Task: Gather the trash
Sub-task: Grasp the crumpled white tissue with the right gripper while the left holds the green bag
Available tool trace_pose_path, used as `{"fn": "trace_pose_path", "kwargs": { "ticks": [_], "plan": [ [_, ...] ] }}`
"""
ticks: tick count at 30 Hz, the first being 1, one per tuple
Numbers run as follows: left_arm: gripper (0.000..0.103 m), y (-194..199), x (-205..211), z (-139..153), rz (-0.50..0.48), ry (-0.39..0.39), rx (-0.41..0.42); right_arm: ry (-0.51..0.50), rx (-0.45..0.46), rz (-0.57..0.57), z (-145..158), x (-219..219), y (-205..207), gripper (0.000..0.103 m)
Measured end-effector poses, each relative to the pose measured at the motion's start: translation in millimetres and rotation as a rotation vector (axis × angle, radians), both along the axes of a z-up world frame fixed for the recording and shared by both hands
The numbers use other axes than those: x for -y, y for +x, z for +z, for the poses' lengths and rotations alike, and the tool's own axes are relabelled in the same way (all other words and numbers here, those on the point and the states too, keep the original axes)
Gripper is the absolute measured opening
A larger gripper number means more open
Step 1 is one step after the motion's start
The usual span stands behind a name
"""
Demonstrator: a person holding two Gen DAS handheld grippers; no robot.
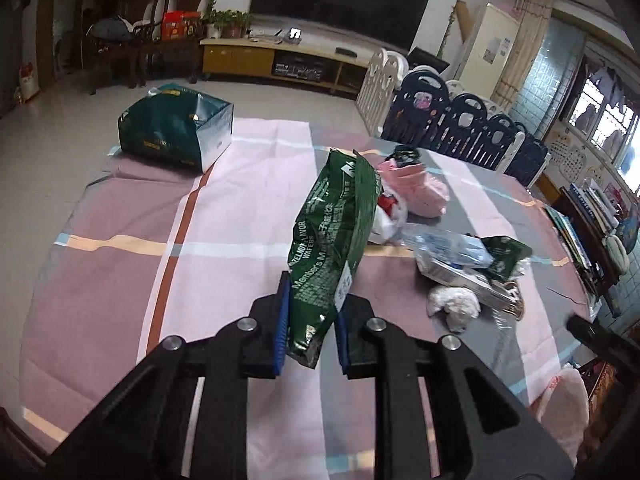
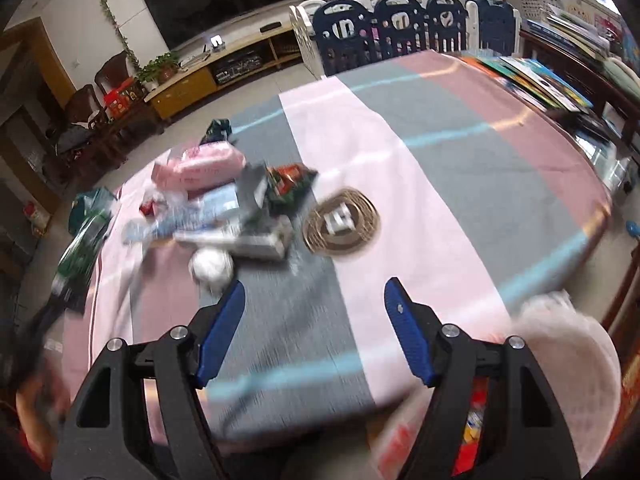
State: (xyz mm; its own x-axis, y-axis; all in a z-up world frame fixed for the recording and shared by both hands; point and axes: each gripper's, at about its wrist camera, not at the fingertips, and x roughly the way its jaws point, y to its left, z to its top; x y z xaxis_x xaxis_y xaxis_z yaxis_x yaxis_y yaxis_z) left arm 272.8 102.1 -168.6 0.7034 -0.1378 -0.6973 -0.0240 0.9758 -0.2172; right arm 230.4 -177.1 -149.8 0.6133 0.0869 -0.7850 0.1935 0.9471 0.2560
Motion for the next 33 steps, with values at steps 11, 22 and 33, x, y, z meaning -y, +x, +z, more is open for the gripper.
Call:
{"fn": "trace_pose_path", "kwargs": {
  "ticks": [11, 22, 33],
  "plan": [
    [0.02, -77, 31, 15, -0.061, 0.008, -0.015, 0.011, -0.066, -0.109, -20, -21, 106, 0.078],
    [0.02, -79, -1, -6, 0.014, -0.022, -0.077, -0.172, 0.034, 0.191, -22, -80, 56, 0.074],
    [0.02, -84, -11, -18, 0.032, -0.014, -0.095, -0.073, -0.098, 0.289, -37, -111, 59, 0.06]
  ]
}}
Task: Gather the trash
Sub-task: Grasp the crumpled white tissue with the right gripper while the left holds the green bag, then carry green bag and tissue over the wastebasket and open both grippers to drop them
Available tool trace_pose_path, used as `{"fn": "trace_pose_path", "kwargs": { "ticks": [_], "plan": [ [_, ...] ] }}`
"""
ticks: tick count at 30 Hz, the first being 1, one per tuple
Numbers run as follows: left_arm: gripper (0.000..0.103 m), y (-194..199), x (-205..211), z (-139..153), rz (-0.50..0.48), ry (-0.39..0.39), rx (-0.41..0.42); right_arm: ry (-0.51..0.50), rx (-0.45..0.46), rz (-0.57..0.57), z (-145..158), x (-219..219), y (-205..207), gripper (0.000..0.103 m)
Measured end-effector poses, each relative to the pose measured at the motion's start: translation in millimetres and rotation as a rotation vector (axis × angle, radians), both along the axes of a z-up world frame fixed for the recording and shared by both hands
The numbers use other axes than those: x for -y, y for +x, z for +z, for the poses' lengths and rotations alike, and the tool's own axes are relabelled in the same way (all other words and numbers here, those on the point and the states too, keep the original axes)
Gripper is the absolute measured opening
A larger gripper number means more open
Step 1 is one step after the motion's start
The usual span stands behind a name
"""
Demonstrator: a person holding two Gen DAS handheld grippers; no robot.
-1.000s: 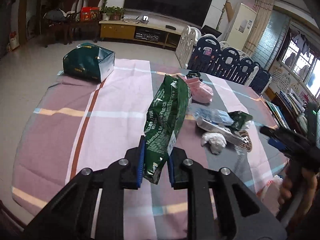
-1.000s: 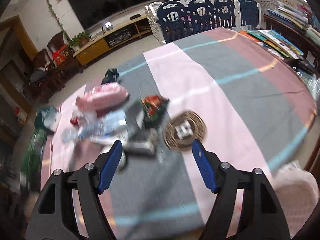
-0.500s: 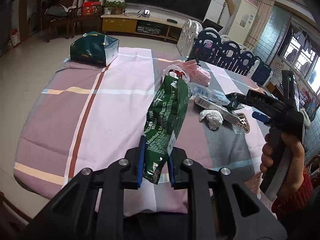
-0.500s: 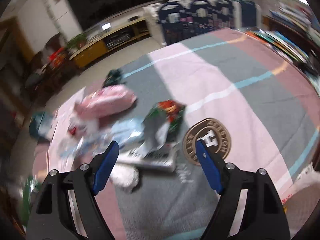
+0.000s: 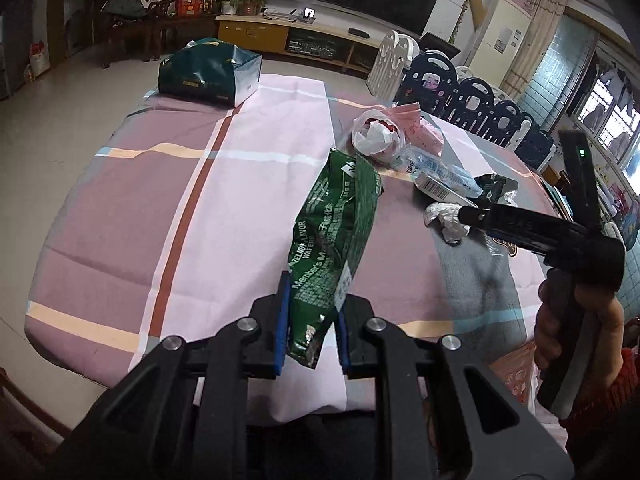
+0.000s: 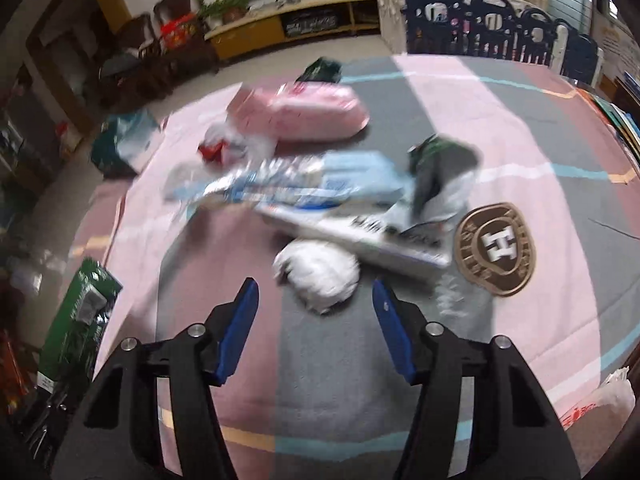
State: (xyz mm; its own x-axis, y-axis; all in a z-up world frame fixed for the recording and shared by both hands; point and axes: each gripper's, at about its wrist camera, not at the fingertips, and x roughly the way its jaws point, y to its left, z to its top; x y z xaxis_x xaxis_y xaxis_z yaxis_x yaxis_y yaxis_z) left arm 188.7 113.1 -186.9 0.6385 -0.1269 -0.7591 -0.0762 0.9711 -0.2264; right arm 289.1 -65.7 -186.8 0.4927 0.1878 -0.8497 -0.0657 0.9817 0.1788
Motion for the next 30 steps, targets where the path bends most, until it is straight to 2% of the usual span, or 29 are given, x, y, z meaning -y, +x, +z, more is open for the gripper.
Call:
{"fn": "trace_pose_path", "kwargs": {
  "ticks": [2, 5, 6, 7, 8, 10, 13, 19, 24, 30],
  "plan": [
    [0.02, -1, 1, 2, -0.008, 0.003, 0.012, -0.048, -0.018, -0.034, -11, -8, 5, 0.06],
    [0.02, -3, 0, 3, -0.015, 0.008, 0.018, -0.04, -0.055, -0.078, -26, -11, 16, 0.06],
    [0.02, -4, -1, 2, -0.014, 0.007, 0.015, -0.044, -0.062, -0.081, -30, -13, 17, 0.053],
    [0.02, -4, -1, 2, -0.013, 0.006, 0.014, -0.054, -0.056, -0.079, -31, -15, 17, 0.031],
    [0.02, -4, -2, 2, -0.012, 0.006, 0.015, -0.062, -0.051, -0.069, -30, -16, 17, 0.023],
    [0.02, -6, -1, 5, -0.012, 0.008, 0.025, -0.019, -0.051, -0.054, -28, -16, 10, 0.021],
    [0.02, -10, 1, 11, -0.011, 0.009, 0.033, -0.024, 0.005, -0.035, -10, -13, -11, 0.02],
    [0.02, -26, 10, 35, -0.012, 0.023, 0.066, 0.018, 0.057, -0.03, 22, 6, -61, 0.02],
    [0.02, -42, 27, 64, -0.012, 0.081, 0.109, 0.037, 0.103, -0.053, 47, 21, -100, 0.02],
    [0.02, -62, 46, 96, -0.033, 0.117, 0.16, -0.013, 0.204, -0.06, 83, 34, -142, 0.02]
  ]
}}
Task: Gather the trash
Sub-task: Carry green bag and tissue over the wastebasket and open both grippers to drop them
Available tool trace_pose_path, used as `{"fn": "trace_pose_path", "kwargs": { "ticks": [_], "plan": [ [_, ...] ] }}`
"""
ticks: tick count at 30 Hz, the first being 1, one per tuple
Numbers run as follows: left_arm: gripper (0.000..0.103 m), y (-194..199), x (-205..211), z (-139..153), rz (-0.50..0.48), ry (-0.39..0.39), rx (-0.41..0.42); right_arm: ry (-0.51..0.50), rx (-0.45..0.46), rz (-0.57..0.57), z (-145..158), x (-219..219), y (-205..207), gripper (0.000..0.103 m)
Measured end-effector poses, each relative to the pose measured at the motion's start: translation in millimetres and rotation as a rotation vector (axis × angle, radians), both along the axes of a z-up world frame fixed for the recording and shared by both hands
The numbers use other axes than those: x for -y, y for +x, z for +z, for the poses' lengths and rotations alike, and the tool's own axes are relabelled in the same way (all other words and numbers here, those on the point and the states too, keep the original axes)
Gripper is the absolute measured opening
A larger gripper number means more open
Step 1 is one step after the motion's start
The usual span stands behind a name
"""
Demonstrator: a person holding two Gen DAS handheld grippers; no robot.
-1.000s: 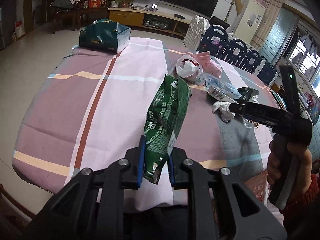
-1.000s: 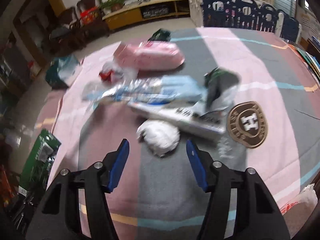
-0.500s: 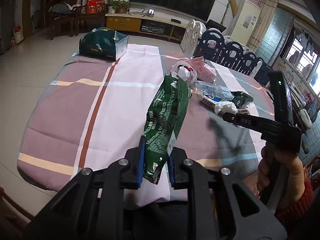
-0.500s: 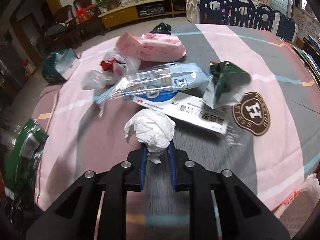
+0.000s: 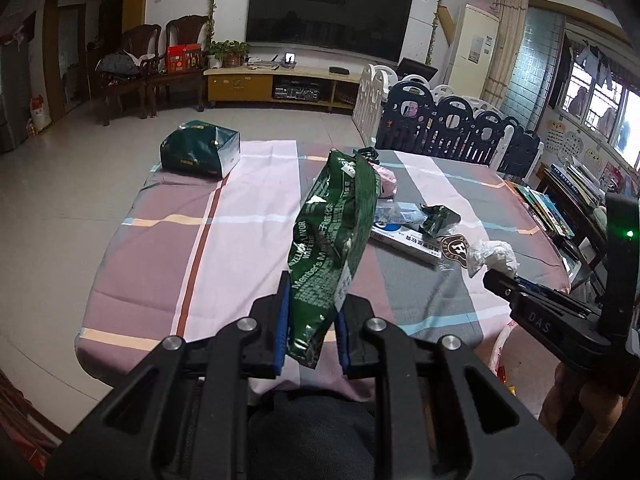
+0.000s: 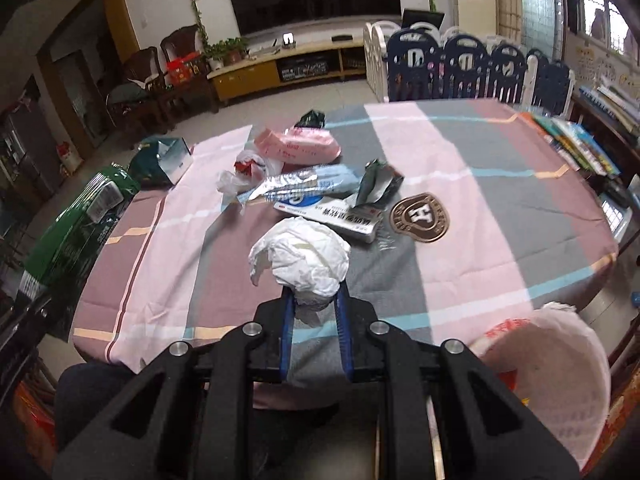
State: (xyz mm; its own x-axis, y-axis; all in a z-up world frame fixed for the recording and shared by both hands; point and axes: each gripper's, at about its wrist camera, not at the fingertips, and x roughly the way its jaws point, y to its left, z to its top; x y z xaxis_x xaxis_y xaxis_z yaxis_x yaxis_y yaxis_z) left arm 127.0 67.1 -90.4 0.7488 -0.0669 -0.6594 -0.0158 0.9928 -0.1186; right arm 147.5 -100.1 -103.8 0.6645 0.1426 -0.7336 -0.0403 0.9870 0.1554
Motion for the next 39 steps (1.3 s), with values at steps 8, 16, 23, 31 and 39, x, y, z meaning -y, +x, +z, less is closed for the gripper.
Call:
{"fn": "trace_pose_path", "kwargs": {
  "ticks": [8, 16, 23, 31, 39],
  "plan": [
    [0.02, -22, 28, 28, -0.049, 0.03, 0.043, 0.015, 0.09, -0.061, 35, 40, -44, 0.02],
    [0.02, -37, 63, 44, -0.131, 0.045, 0.075, 0.038, 0.139, -0.104, 53, 64, -71, 0.02],
    [0.02, -49, 92, 51, -0.201, 0.046, 0.084, 0.062, 0.168, -0.132, 65, 86, -88, 0.02],
    [0.02, -60, 132, 50, -0.307, 0.057, 0.072, 0.016, 0.14, -0.22, 59, 137, -122, 0.02],
    [0.02, -65, 183, 28, -0.458, 0.046, -0.019, 0.0, -0.085, -0.311, 1, 183, -137, 0.051]
  ]
}}
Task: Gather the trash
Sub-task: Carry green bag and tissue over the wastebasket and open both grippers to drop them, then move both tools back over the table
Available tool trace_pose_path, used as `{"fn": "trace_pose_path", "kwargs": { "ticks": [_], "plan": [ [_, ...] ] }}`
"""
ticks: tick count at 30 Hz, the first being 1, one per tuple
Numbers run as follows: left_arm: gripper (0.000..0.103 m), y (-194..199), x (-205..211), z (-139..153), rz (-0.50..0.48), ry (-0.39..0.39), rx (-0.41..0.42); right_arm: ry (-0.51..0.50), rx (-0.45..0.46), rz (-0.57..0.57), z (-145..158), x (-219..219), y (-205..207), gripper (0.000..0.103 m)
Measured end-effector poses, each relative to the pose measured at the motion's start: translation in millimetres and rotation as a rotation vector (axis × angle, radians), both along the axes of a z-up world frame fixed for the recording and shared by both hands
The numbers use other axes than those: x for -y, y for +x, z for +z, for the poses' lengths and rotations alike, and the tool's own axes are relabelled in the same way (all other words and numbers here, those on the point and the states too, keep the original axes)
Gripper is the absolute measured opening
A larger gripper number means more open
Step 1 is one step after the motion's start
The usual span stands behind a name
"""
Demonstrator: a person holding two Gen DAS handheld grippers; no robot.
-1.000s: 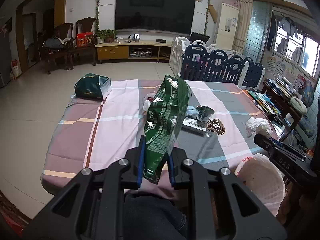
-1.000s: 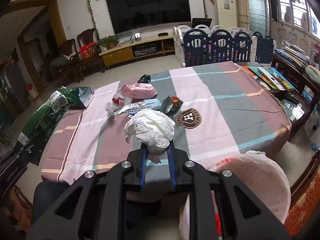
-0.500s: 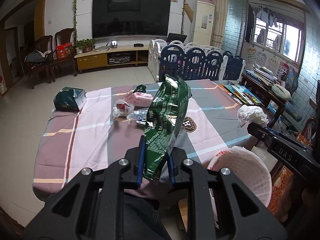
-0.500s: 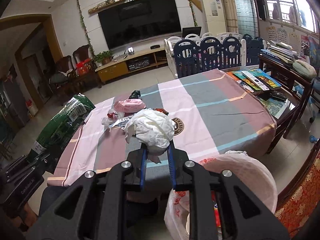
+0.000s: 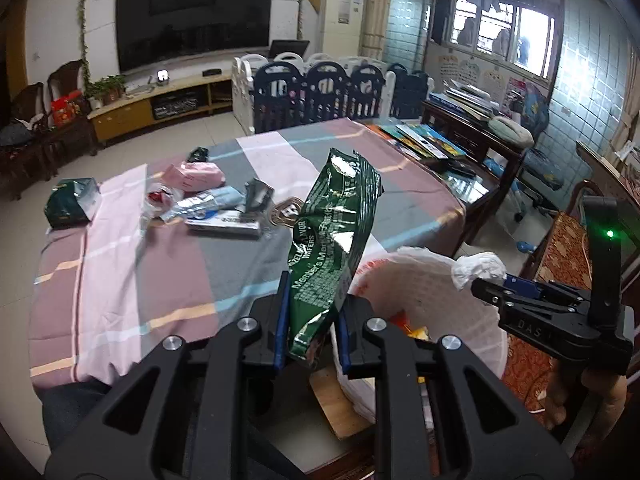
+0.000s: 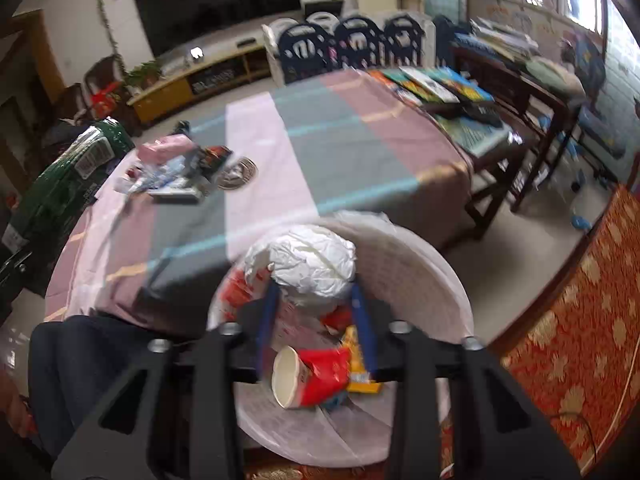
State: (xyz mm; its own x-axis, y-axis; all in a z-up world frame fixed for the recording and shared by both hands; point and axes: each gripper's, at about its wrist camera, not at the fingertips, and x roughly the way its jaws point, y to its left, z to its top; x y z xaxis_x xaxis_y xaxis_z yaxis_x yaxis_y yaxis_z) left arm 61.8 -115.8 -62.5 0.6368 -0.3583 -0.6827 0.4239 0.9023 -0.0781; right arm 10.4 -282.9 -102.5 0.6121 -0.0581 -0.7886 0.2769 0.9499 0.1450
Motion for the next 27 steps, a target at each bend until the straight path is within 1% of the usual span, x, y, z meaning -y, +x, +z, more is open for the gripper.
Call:
{"fn": "trace_pose_path", "kwargs": {
  "ticks": [1, 2, 4, 6, 7, 9, 10, 11, 13, 15, 18, 19, 22, 27],
  "plan": [
    [0.02, 0, 9, -6, -0.036, -0.007, -0.034, 0.023, 0.008, -0.037, -1, 8, -4, 0.061],
    [0.02, 0, 16, -11, -0.063, -0.012, -0.058, 0.045, 0.022, -0.065, 0, 15, -8, 0.063],
    [0.02, -1, 34, -25, -0.132, -0.012, -0.115, 0.093, 0.061, -0.131, 7, 33, -15, 0.066],
    [0.021, -2, 52, -40, -0.202, -0.001, -0.163, 0.109, 0.096, -0.184, 15, 47, -23, 0.067],
    [0.024, -3, 59, -46, -0.234, 0.001, -0.185, 0.109, 0.115, -0.208, 19, 53, -27, 0.067],
    [0.053, -5, 76, -61, -0.3, 0.012, -0.237, 0.103, 0.141, -0.245, 25, 63, -34, 0.069],
    [0.083, -7, 81, -67, -0.312, 0.023, -0.253, 0.101, 0.146, -0.256, 27, 67, -34, 0.07],
    [0.091, -9, 83, -71, -0.309, 0.032, -0.256, 0.1, 0.148, -0.265, 28, 71, -35, 0.07],
    [0.091, -7, 81, -77, -0.295, 0.043, -0.258, 0.102, 0.144, -0.273, 25, 74, -36, 0.071],
    [0.091, 0, 72, -81, -0.243, 0.053, -0.257, 0.11, 0.128, -0.272, 19, 73, -33, 0.071],
    [0.091, 17, 47, -82, -0.11, 0.042, -0.265, 0.131, 0.101, -0.251, 9, 66, -27, 0.071],
    [0.091, 23, 35, -81, -0.047, 0.034, -0.259, 0.133, 0.095, -0.238, 6, 62, -25, 0.071],
    [0.092, 32, 4, -76, 0.116, 0.036, -0.205, 0.122, 0.074, -0.204, 0, 48, -15, 0.071],
    [0.093, 40, -39, -63, 0.295, 0.027, -0.109, 0.126, 0.039, -0.148, -2, 25, 1, 0.071]
  ]
}}
